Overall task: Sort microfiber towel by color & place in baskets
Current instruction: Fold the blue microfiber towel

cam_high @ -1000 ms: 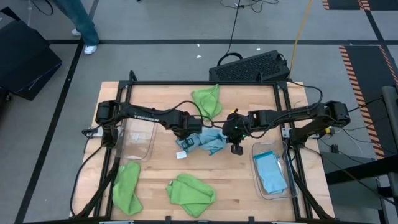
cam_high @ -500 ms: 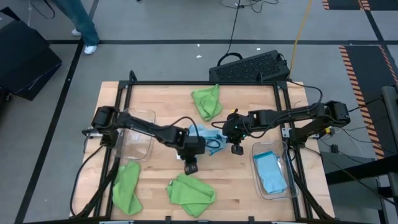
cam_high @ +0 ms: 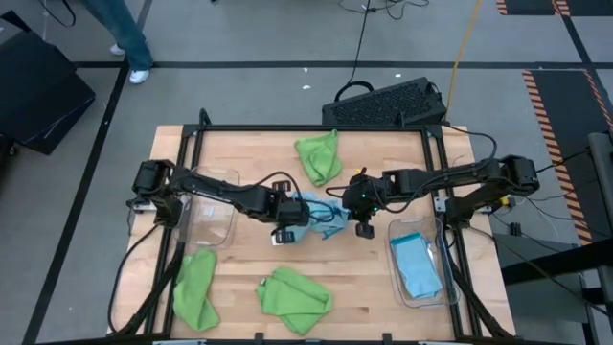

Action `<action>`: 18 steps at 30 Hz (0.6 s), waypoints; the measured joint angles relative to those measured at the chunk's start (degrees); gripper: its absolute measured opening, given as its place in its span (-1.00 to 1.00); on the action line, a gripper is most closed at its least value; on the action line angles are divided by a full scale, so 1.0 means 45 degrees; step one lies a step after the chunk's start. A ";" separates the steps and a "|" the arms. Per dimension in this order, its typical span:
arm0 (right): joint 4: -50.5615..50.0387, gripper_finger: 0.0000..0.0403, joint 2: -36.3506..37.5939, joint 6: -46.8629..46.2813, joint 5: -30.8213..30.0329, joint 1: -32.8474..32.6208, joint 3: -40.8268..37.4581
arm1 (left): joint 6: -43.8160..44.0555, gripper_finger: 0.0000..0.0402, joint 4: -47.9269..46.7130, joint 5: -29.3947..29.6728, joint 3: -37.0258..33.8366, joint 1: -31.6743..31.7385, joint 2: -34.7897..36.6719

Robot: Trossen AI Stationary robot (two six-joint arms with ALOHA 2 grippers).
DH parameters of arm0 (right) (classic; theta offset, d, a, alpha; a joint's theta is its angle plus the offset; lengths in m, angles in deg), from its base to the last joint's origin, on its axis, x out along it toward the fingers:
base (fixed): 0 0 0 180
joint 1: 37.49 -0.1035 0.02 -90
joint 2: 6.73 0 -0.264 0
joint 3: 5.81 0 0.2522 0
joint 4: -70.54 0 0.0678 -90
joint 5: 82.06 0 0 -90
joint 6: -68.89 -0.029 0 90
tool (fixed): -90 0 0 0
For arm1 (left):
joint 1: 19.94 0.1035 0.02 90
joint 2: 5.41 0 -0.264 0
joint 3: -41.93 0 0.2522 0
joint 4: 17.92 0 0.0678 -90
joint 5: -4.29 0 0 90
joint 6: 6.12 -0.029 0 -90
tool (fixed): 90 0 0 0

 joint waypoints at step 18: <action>0.0181 -1.00 0.0000 -0.0123 0.0000 0.0000 0.0005 | -0.0242 -0.62 0.1828 0.0000 -0.1706 0.0145 -0.0196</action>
